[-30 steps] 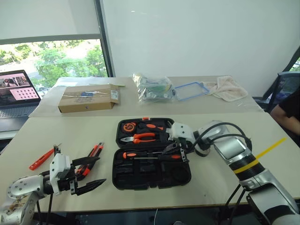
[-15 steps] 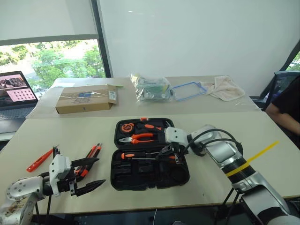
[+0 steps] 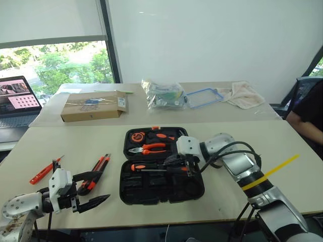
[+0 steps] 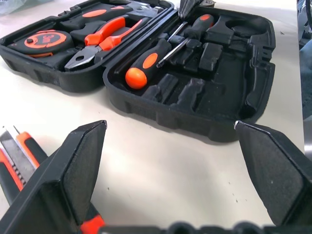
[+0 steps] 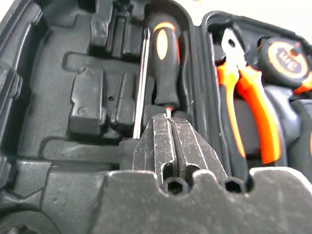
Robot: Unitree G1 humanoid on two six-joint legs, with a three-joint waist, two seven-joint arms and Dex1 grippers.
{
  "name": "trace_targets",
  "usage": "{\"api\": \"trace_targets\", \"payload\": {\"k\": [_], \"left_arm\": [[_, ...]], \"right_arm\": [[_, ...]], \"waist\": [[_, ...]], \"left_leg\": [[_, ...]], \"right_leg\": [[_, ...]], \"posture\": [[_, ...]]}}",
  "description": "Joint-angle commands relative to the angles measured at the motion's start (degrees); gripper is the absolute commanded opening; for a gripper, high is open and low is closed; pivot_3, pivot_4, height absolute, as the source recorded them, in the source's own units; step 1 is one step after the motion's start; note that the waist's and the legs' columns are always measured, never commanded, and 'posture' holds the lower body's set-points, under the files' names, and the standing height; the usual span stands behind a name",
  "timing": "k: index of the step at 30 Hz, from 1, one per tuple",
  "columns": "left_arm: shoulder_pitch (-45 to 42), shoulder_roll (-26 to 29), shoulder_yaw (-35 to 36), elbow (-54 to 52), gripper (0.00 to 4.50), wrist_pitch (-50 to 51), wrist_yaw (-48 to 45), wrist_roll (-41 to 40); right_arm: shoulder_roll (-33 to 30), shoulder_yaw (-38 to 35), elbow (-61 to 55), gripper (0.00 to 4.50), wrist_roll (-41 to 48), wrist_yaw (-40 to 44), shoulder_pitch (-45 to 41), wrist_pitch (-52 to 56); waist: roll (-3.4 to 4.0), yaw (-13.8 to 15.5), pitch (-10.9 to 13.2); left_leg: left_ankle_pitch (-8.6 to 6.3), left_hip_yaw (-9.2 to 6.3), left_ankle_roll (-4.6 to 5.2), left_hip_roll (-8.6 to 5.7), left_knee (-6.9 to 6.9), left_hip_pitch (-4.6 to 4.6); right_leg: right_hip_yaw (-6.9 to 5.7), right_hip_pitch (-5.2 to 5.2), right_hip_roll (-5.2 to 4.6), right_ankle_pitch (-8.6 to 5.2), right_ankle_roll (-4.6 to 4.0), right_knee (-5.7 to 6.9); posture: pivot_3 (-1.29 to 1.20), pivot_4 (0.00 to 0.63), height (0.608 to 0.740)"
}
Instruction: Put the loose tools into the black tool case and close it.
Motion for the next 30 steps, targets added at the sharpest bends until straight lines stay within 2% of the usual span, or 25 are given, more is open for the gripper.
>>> {"api": "trace_targets", "payload": {"k": [1, 17, 19, 24, 25, 28, 29, 30], "left_arm": [[0.4, 0.1, 1.0, 0.1, 4.5, -1.2, -0.5, -0.3], [1.3, 0.5, 1.1, 0.2, 4.5, -1.2, -0.7, 0.2], [1.4, 0.4, 1.4, 0.5, 4.5, -1.3, -0.4, 0.3], [3.6, -0.2, 4.9, 1.6, 4.5, -2.0, 1.4, -0.4], [4.8, -0.6, 7.0, 2.6, 4.5, -2.4, 2.3, -0.8], [8.7, -1.7, 13.6, 5.8, 4.5, -3.5, 4.6, -1.7], [10.4, -2.1, 16.2, 7.4, 4.5, -3.7, 5.7, -2.0], [11.6, -2.4, 18.1, 8.6, 4.5, -3.8, 6.5, -2.1]], "right_arm": [[-1.2, -0.2, -2.1, 0.04, -0.1, 0.3, 1.6, 1.4], [-1.5, 3.8, 3.6, 0.04, -5.7, 0.0, 3.3, 1.0], [-1.2, 2.7, 3.0, 0.04, -4.6, -0.5, 3.4, 0.6], [0.8, -6.0, -5.0, 0.04, 6.3, -1.7, 6.4, -0.6], [0.3, -9.4, -9.7, 0.3, 11.6, -1.6, 8.4, 3.6], [-2.6, -16.8, -21.1, 1.02, 19.7, -2.7, 15.8, 7.2], [-3.2, -20.3, -24.4, 1.54, 21.5, -4.7, 19.3, 7.5], [-3.5, -23.0, -26.8, 1.75, 23.2, -6.4, 22.0, 8.0]], "waist": [[0.0, 0.0, 0.0], [-0.01, 0.1, 0.0], [-0.01, 0.2, 0.0], [-0.01, 0.2, 0.0], [-0.01, 0.2, 0.0], [0.02, 0.3, 0.0], [0.02, 0.4, 0.0], [0.0, 0.4, 0.0]], "left_leg": [[0.0, 0.0, 0.0, 0.0, 0.0, 0.0], [0.0, 0.0, 0.0, 0.0, 0.04, 0.14], [0.0, 0.01, 0.0, 0.0, 0.03, 0.27], [0.0, 0.01, -0.01, 0.01, 0.0, 0.33], [0.0, 0.01, -0.01, 0.01, -0.03, 0.28], [-0.02, 0.0, -0.03, 0.04, -0.09, 0.05], [-0.03, -0.02, -0.04, 0.04, -0.1, 0.05], [-0.05, -0.03, -0.02, 0.04, -0.13, 0.05]], "right_leg": [[0.0, 0.0, -0.01, 0.0, 0.0, 0.0], [0.04, 0.12, 0.0, 0.01, -0.01, 0.03], [0.06, 0.19, 0.0, 0.01, -0.02, 0.03], [0.12, 0.21, 0.01, 0.01, -0.02, 0.05], [0.12, 0.16, 0.01, 0.01, -0.02, 0.06], [0.08, -0.05, 0.04, 0.01, -0.02, 0.04], [0.04, -0.04, 0.06, 0.01, -0.02, 0.04], [0.01, -0.02, 0.06, 0.01, -0.02, 0.03]], "posture": [[0.0, 0.15, 0.74], [0.0, 0.15, 0.74], [0.0, 0.15, 0.74], [0.0, 0.15, 0.74], [0.0, 0.15, 0.74], [0.0, 0.15, 0.74], [0.0, 0.15, 0.74], [0.0, 0.15, 0.74]]}}
